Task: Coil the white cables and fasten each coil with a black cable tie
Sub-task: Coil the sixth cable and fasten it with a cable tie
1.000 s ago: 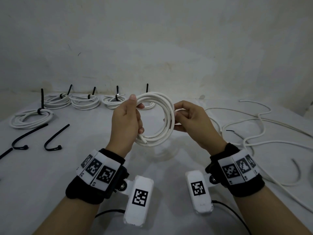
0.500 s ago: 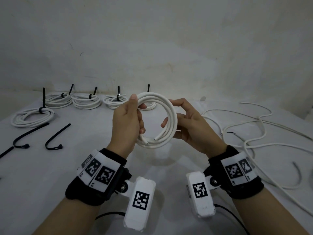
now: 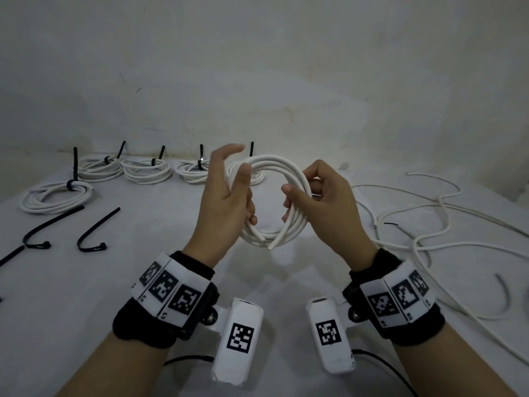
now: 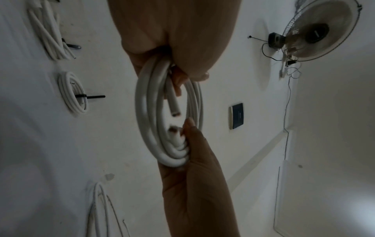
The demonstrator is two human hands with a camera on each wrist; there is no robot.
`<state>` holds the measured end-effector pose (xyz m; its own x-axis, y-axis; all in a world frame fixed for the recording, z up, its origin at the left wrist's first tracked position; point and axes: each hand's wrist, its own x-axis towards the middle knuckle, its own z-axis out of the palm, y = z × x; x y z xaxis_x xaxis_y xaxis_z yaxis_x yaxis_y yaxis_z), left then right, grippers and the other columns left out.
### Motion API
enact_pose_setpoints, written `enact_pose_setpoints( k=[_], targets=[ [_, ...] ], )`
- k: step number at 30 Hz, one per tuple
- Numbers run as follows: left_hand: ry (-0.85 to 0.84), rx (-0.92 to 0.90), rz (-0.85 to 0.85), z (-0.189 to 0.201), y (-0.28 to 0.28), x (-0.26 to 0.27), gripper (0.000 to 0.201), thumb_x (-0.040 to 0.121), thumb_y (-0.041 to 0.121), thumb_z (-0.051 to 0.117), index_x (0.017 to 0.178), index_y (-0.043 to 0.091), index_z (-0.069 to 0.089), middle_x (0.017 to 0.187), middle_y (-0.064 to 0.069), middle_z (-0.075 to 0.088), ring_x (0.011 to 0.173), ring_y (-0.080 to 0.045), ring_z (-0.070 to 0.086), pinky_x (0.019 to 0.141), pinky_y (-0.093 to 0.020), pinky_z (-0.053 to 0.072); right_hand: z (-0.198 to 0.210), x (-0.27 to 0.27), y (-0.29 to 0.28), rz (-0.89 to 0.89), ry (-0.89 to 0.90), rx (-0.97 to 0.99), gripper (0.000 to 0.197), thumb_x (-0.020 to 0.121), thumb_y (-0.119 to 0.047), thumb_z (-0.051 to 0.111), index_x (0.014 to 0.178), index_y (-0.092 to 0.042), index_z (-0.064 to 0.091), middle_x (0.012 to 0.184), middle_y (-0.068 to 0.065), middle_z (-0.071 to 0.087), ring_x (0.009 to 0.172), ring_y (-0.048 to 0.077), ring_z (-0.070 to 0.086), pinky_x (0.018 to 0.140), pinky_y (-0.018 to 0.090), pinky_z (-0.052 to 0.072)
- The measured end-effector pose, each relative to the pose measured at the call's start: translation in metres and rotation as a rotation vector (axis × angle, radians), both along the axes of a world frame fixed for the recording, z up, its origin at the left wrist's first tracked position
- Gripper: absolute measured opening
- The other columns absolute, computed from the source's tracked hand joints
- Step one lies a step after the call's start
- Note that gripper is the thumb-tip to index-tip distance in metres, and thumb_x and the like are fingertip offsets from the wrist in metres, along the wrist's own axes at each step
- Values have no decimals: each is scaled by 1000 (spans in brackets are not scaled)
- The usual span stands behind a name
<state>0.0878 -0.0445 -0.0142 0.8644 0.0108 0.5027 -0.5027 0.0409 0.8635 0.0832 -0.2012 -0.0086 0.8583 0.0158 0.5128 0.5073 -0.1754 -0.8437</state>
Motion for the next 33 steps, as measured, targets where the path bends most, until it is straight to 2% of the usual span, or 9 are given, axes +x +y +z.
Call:
enact_pose_setpoints(
  k=[4, 8, 13, 16, 20, 23, 26, 29, 33],
  targets=[
    [-25, 87, 21, 1, 4, 3, 23, 101, 29, 38, 114, 19, 54, 59, 0, 43, 40, -9, 42, 44, -27, 48, -3, 1, 4, -4, -12, 1, 15, 88, -15, 65, 86, -8, 51, 62, 5, 66, 50, 24, 65, 49, 25, 50],
    [5, 150, 22, 0, 5, 6, 22, 102, 25, 36, 114, 19, 54, 80, -2, 53, 40, -8, 44, 44, -25, 48, -4, 1, 5, 1, -6, 17, 15, 89, -14, 64, 85, -8, 51, 64, 12, 66, 47, 23, 64, 47, 24, 49],
    [49, 191, -51, 1, 3, 3, 25, 101, 27, 38, 111, 13, 56, 60, 2, 47, 38, -13, 48, 49, -44, 52, -4, -1, 3, 31, 9, 63, 15, 90, -9, 62, 84, -2, 50, 65, 24, 63, 41, 23, 58, 41, 21, 45],
    [62, 213, -44, 2, 5, 3, 26, 102, 27, 37, 105, 12, 59, 53, 8, 40, 36, -13, 48, 51, -50, 52, -6, 0, 5, 47, 24, 86, 16, 91, -12, 61, 80, -6, 50, 62, 20, 63, 38, 22, 56, 39, 21, 43],
    [33, 288, -75, 3, 8, 1, 28, 102, 26, 34, 94, 12, 57, 59, 0, 38, 38, -16, 52, 51, -55, 50, -8, 2, 5, 43, 27, 69, 19, 91, -16, 61, 79, -6, 50, 59, 15, 62, 35, 20, 53, 36, 22, 41],
    [2, 328, -113, 3, 8, 2, 29, 102, 27, 36, 106, 7, 56, 63, 0, 41, 42, -18, 55, 52, -53, 51, -7, 4, 3, 50, 3, 71, 20, 92, -17, 60, 78, -7, 50, 59, 15, 62, 33, 20, 50, 34, 24, 40],
    [-6, 289, -114, 1, 4, 3, 27, 100, 29, 39, 104, 6, 53, 60, 4, 44, 42, -15, 53, 50, -45, 55, -6, 5, 8, 53, 14, 138, 20, 95, -20, 56, 80, -8, 50, 58, 10, 61, 31, 17, 45, 35, 22, 36],
    [8, 169, -49, -1, 5, 4, 19, 100, 26, 40, 96, 13, 54, 55, 2, 42, 41, -9, 46, 49, -31, 54, -3, 6, 22, 118, 216, 256, 37, 92, -44, 49, 84, -8, 53, 50, 2, 50, 36, 13, 43, 38, 22, 37],
    [26, 98, -29, -3, 7, 8, 23, 101, 24, 38, 98, 10, 55, 47, 7, 42, 41, -8, 43, 49, -27, 53, 0, 7, 27, 298, 525, 517, 58, 80, -68, 39, 65, -13, 45, 44, -4, 28, 33, 8, 27, 35, 19, 27]
  ],
)
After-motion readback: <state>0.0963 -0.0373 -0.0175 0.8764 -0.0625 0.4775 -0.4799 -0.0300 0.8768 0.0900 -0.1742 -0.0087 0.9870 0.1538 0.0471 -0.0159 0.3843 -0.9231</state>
